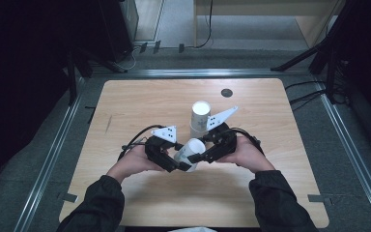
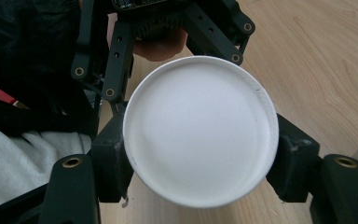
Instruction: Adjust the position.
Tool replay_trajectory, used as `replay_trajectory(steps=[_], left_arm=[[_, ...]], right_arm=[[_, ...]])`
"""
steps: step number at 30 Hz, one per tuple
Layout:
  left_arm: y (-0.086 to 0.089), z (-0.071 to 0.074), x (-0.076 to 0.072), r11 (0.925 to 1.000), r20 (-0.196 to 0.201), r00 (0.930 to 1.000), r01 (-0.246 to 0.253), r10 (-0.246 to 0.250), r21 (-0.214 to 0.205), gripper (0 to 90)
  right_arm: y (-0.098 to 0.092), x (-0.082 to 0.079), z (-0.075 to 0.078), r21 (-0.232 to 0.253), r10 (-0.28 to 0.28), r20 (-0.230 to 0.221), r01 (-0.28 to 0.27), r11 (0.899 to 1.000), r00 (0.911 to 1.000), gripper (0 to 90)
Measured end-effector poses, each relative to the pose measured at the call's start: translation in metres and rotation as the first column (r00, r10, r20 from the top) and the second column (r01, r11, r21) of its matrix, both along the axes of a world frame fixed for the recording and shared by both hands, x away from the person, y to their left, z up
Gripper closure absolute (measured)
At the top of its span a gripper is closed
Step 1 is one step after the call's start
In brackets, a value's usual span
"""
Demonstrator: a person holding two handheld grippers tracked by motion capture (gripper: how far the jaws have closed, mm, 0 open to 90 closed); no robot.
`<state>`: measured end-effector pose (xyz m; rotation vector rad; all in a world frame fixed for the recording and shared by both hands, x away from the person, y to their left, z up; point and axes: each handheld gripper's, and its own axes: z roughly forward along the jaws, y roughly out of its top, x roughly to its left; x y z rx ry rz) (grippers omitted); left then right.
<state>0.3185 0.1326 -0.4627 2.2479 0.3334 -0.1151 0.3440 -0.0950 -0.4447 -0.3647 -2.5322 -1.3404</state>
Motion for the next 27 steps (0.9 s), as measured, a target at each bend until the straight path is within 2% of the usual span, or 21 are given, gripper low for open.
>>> replay_trajectory(steps=[6,10,15,18,19,23,27], left_arm=[[0.002,0.001,0.0,0.9999,0.001,1.0,-0.003,0.003,-0.011,32.2],[0.003,0.002,0.0,0.9999,0.001,1.0,-0.008,0.008,-0.009,32.0],[0.009,0.003,0.001,0.9998,-0.022,0.9996,-0.018,0.018,-0.008,31.6],[0.011,0.004,0.003,0.9996,-0.029,0.9993,-0.024,0.024,0.012,31.5],[0.012,0.007,0.003,0.9991,-0.02,0.9996,-0.021,0.022,0.036,31.5],[0.017,0.018,0.006,0.999,-0.013,0.9998,-0.013,0.014,0.042,31.3],[0.02,0.029,0.011,0.9972,-0.002,0.9999,-0.013,0.013,0.074,31.3]], right_arm=[[0.0,0.0,0.002,0.008,0.001,0.014,-0.002,1.0,0.9999,33.7],[0.0,-0.001,0.002,0.004,-0.013,0.042,0.012,1.0,0.999,27.3],[-0.005,-0.003,0.003,-0.016,-0.028,0.065,0.029,0.999,0.9975,24.9],[-0.008,-0.005,0.003,-0.034,-0.031,0.081,0.034,0.999,0.9962,24.6],[-0.009,-0.006,0.003,-0.037,-0.034,0.087,0.037,0.999,0.9957,24.6],[-0.013,-0.008,0.003,-0.04,-0.048,0.095,0.052,0.998,0.9943,25.0],[-0.017,-0.01,0.001,-0.044,-0.056,0.114,0.061,0.997,0.9919,25.4]])
